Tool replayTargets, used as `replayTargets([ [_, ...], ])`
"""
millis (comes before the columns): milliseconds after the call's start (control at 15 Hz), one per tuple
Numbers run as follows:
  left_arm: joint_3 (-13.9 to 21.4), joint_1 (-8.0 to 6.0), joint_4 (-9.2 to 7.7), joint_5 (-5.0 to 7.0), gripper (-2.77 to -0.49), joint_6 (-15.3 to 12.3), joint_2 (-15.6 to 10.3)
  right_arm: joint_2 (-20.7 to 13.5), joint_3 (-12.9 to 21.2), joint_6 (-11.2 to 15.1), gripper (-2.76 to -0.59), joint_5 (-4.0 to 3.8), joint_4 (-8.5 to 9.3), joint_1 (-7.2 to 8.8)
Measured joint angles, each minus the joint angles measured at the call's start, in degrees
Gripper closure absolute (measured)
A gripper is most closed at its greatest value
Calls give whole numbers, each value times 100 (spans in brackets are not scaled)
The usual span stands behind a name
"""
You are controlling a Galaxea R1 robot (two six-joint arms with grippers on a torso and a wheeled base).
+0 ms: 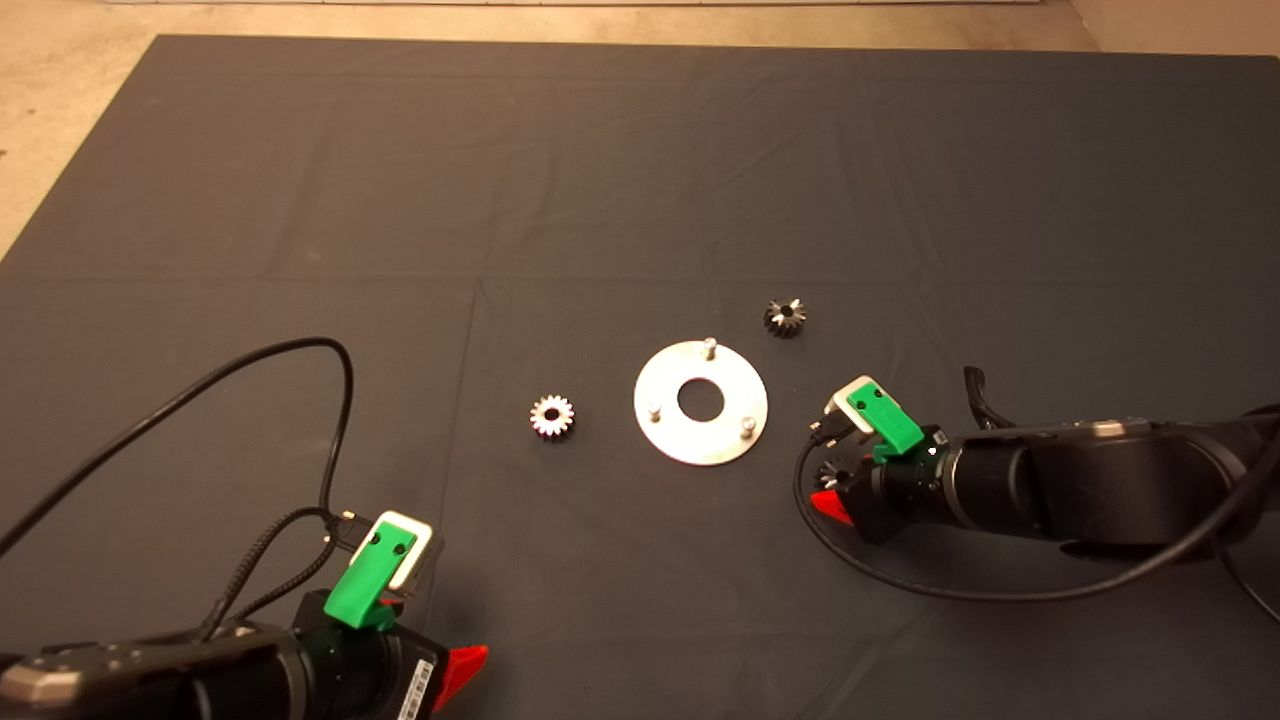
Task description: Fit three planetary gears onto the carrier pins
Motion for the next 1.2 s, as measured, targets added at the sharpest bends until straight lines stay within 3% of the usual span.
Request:
replayTargets([
  [133,0,0,0,0,-206,-1,0,0,0,0,-169,-2,-1,2],
  [733,0,0,2,2,-206,1,-2,-44,0,0,-125,17,1,-1],
  [1200,0,-2,2,2,-206,0,-5,-44,0,0,-116,33,3,-12],
])
